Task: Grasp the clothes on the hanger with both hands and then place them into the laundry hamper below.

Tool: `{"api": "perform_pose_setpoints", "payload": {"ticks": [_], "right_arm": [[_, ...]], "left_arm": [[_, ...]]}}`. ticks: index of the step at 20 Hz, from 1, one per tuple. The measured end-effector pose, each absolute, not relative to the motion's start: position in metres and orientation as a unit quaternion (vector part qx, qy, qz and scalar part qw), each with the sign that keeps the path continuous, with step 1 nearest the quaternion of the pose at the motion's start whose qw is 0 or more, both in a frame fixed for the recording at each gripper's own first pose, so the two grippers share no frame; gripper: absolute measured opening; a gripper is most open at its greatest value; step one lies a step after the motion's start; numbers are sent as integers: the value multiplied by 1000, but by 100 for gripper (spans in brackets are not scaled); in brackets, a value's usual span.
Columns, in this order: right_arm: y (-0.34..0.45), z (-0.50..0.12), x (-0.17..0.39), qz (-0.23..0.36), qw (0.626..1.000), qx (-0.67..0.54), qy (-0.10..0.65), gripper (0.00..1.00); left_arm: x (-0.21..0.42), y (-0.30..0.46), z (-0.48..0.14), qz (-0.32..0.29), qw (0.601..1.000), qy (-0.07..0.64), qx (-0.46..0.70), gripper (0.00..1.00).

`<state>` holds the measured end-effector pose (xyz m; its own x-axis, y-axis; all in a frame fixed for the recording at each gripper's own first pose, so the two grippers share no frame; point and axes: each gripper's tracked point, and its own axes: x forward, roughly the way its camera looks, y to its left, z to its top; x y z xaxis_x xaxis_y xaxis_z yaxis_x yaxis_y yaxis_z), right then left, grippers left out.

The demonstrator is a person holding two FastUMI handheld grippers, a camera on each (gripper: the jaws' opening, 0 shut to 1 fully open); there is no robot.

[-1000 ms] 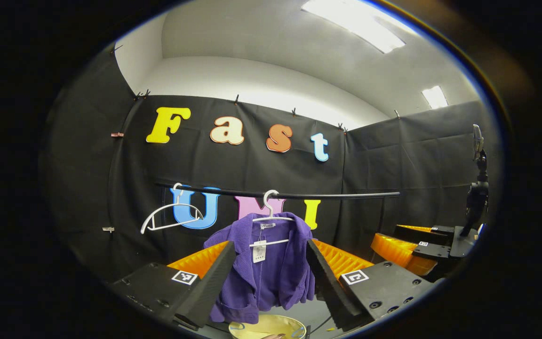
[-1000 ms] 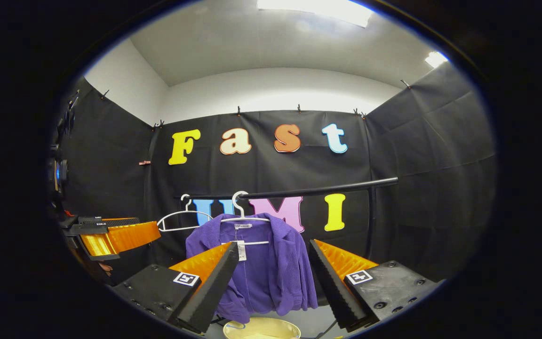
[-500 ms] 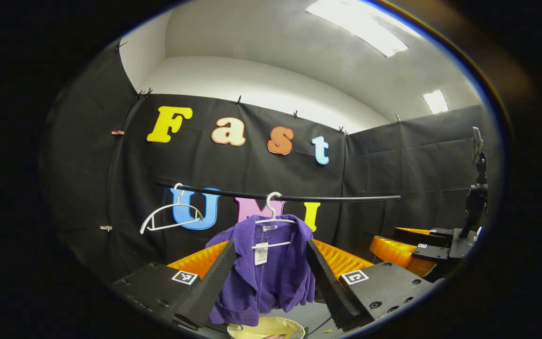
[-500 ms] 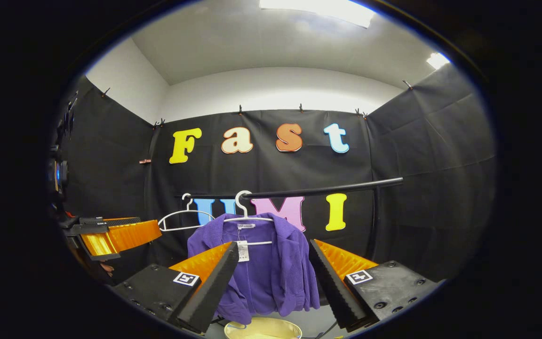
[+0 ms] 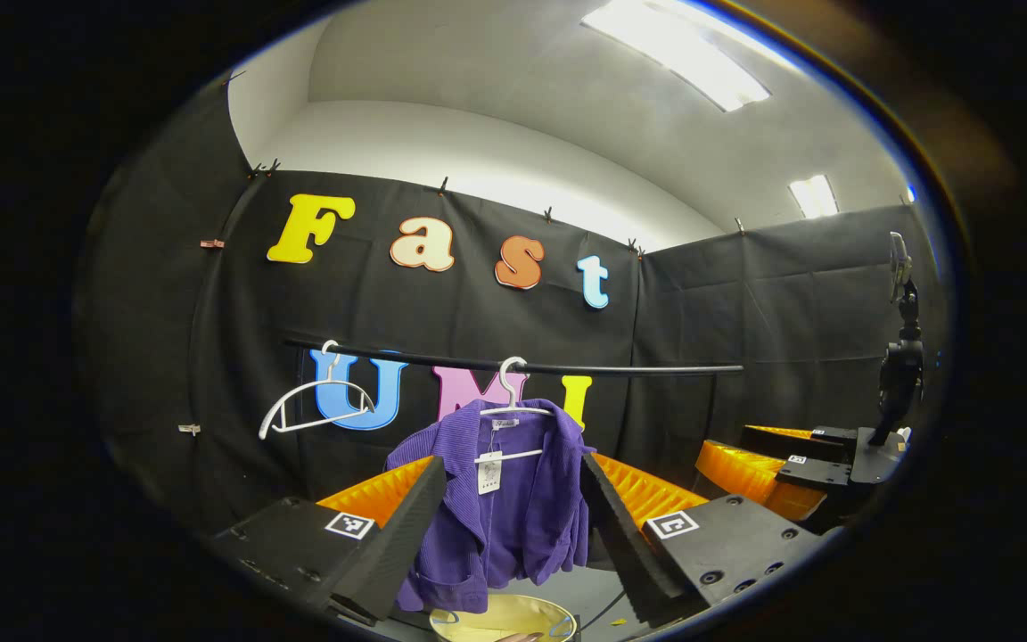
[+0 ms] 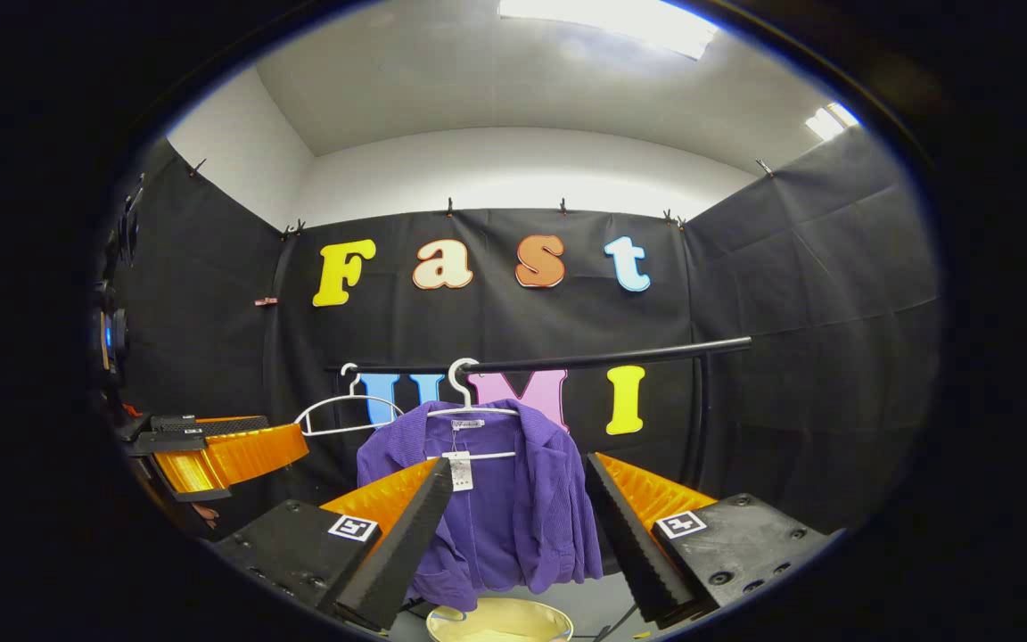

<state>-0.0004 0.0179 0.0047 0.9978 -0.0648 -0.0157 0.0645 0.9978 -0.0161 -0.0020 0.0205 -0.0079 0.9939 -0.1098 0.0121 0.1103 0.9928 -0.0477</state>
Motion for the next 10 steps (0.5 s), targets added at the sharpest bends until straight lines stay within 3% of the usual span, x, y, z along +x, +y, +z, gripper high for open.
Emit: {"api": "perform_pose_setpoints", "payload": {"ticks": [10], "right_arm": [[16, -32, 11, -49, 998, -16, 30, 95]], "left_arm": [[10, 28, -41, -66, 996, -2, -52, 94]]}}
